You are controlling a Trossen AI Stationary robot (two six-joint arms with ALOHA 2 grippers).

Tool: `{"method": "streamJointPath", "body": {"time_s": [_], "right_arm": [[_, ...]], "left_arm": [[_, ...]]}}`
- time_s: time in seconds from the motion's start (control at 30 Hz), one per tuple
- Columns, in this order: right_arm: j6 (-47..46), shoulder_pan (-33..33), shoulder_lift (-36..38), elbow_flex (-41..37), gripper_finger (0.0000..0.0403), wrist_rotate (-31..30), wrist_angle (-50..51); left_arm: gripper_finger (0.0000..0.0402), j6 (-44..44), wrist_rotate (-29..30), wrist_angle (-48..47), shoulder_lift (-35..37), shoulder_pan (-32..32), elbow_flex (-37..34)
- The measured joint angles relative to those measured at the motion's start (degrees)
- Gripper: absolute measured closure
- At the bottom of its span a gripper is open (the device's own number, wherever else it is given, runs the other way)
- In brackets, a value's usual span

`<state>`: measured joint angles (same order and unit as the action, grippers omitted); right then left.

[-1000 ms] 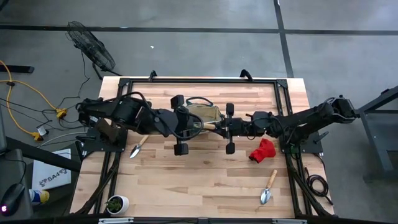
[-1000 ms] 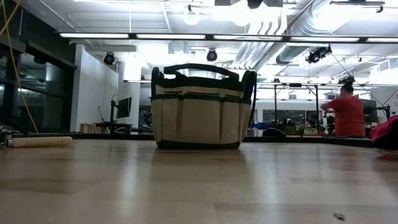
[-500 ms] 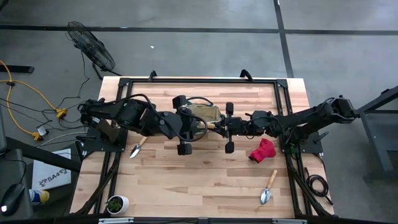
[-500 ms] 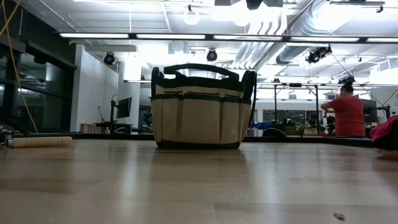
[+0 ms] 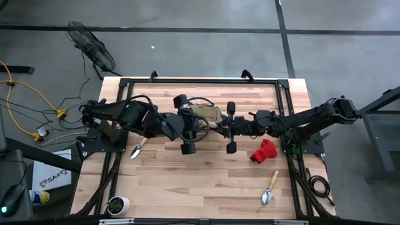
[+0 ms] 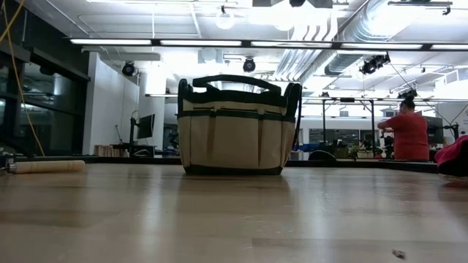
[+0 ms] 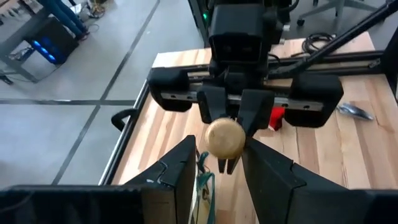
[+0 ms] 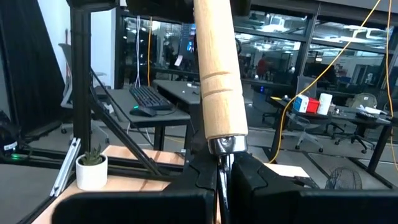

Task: Pick & Place Garden tools in Gardening bag
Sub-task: Put the hand rake into the gardening bag

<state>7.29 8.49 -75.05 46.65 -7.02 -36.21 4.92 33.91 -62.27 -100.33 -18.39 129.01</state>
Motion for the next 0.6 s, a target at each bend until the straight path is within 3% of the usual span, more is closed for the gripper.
{"method": "streamJointPath", "body": {"time_s": [0.6], "right_arm": [[0.96,0.0,0.02,0.0,0.0399,4.21,-9.99]], "left_arm": [[0.0278,-7.8,-0.06,13.68,0.0,0.0,0.0]]}}
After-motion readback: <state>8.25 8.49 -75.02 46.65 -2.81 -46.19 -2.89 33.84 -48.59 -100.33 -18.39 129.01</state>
